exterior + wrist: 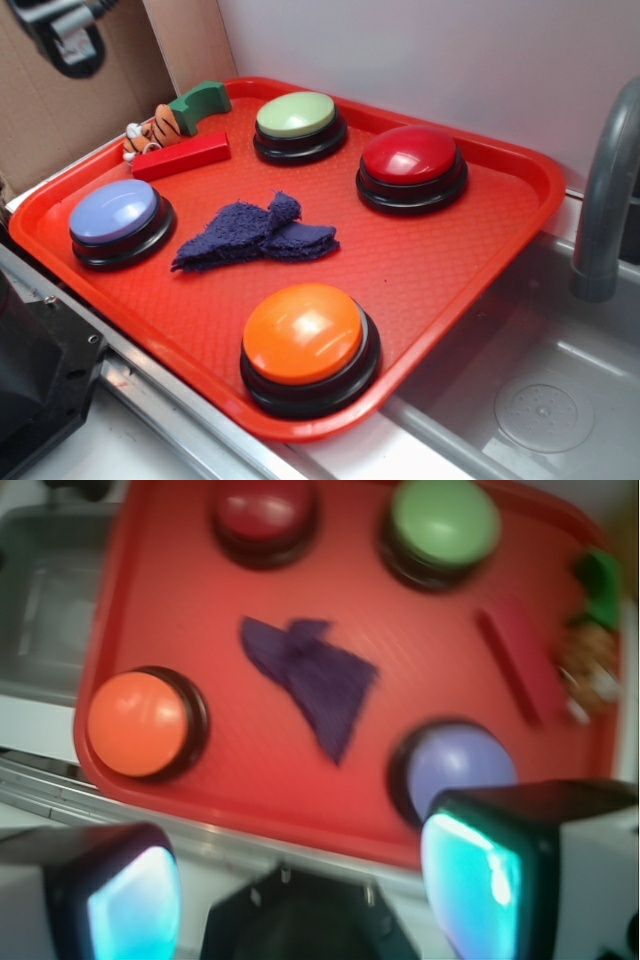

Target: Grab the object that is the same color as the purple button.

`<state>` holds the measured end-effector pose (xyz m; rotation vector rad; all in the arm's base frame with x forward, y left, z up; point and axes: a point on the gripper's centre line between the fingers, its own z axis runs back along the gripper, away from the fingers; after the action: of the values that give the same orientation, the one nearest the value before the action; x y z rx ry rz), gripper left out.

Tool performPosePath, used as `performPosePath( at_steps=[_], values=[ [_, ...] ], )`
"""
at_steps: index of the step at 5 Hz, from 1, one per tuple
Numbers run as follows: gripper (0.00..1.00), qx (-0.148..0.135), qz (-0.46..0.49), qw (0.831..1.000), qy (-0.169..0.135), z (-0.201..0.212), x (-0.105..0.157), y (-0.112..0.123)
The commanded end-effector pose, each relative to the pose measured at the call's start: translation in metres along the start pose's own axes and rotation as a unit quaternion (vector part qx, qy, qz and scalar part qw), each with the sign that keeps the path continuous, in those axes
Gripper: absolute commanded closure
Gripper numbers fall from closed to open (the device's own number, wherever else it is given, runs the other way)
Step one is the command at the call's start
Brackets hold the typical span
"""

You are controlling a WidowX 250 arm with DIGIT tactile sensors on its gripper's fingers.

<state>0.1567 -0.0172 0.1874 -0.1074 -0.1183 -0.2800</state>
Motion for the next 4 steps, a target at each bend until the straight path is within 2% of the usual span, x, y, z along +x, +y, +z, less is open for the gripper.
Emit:
performPosePath(
  at_steps=[1,2,3,4],
  values=[
    [0.00,0.000,-0.185,0.980,-0.069,-0.042,0.035,-0.009],
    [0.00,0.032,-0.242,0.968,-0.064,-0.078,0.043,-0.008],
    [0.00,0.024,-0.247,0.968,-0.032,-0.110,0.051,0.008],
    [0.00,0.018,-0.243,0.970,-0.014,-0.135,0.057,0.025]
  ],
)
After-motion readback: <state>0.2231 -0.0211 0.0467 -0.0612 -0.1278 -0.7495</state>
